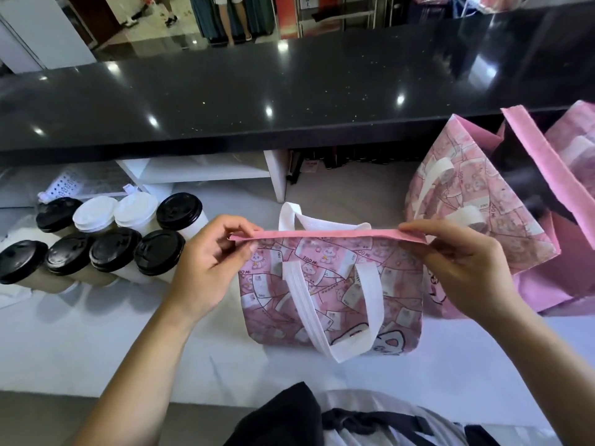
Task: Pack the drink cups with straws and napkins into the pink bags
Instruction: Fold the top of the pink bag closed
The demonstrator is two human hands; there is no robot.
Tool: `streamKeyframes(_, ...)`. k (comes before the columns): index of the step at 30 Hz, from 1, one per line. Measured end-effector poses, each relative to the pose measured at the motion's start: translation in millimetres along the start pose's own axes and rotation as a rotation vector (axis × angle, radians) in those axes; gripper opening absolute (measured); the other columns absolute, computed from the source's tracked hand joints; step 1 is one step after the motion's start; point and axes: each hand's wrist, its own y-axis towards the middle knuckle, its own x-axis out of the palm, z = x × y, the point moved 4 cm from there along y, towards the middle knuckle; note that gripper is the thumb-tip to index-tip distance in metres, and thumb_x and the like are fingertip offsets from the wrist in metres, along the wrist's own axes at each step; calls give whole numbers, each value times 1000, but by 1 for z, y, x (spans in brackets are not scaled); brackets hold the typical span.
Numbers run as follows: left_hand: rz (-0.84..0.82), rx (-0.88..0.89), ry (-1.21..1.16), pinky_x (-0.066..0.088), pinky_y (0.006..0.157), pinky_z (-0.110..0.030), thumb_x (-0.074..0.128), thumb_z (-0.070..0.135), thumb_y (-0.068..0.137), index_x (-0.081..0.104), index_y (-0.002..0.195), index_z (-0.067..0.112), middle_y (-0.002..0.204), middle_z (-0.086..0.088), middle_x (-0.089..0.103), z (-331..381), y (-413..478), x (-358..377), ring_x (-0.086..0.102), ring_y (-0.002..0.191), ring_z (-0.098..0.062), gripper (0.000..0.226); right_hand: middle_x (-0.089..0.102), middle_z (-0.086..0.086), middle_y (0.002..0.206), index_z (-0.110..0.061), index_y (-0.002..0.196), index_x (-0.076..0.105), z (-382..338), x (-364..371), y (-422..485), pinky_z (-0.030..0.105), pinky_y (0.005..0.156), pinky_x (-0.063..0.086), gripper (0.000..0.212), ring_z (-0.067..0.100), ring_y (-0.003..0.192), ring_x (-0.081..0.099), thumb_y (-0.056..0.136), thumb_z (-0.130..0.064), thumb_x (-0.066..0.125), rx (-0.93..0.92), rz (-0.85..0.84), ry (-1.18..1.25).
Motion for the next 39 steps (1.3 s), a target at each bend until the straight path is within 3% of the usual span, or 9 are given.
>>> streamKeyframes(6,-114,3,187,49,92,-20,65,-2,81,74,90,27,101,8,72,-3,-1,-6,67,101,-9,32,63,-3,82,-23,88,65,7,4,-13,14,62,44,47,16,64,55,77,24,65,40,-34,6)
streamKeyframes(12,-346,-122,280,49,104,-29,82,35,79,77,104,37,112,13,73,10,-1,-25,66,114,-10,26,69,-7,92,-17,90,69,-8,-14,-8,13,76,53,19,8,78,65,82,-1,71,-100,-188,-131)
streamKeyframes(16,-337,-52,313,51,99,-29,73,20,90,78,99,33,105,12,75,20,0,-23,69,105,-9,16,71,-5,100,-14,99,73,-17,-23,-3,32,79,57,23,12,84,70,79,-24,78,-101,-346,-180)
streamKeyframes(20,-227,-125,239,51,92,-36,77,25,79,64,99,40,90,5,77,21,0,-21,70,88,-13,29,69,-14,92,-23,102,72,-32,-23,-2,36,78,52,15,13,84,67,88,-28,76,-148,-294,-201)
streamKeyframes(23,-207,-109,294,47,90,-18,79,18,75,72,101,42,87,9,77,22,0,-22,70,85,-5,36,68,-16,91,-36,114,66,-35,-20,2,26,76,48,34,12,80,65,81,-29,75,-69,-331,-210)
streamKeyframes(26,-173,-26,386,49,81,-9,79,7,76,78,92,31,90,18,76,25,-3,-24,71,83,3,30,72,-9,82,-21,93,79,-42,-15,7,38,73,53,10,16,81,66,88,-28,74,-216,-389,-298)
streamKeyframes(31,-118,49,376,53,77,-12,77,8,77,76,95,21,95,15,76,23,-3,-29,71,81,1,22,72,-6,77,-17,86,81,-45,-14,17,41,82,46,26,20,87,66,85,-38,66,-311,-346,-420)
streamKeyframes(35,-144,67,529,53,79,-23,78,3,83,77,99,28,88,14,74,28,-5,-21,68,84,-2,30,69,-4,72,-17,87,78,-50,-6,19,47,74,52,6,26,74,65,81,-16,78,-306,-386,-547)
streamKeyframes(39,-251,114,694,55,73,-36,66,25,84,66,110,41,93,17,70,47,0,7,67,84,-9,31,65,-4,70,-23,82,75,-75,18,23,36,66,52,12,28,66,60,84,-28,65,-352,-413,-680)
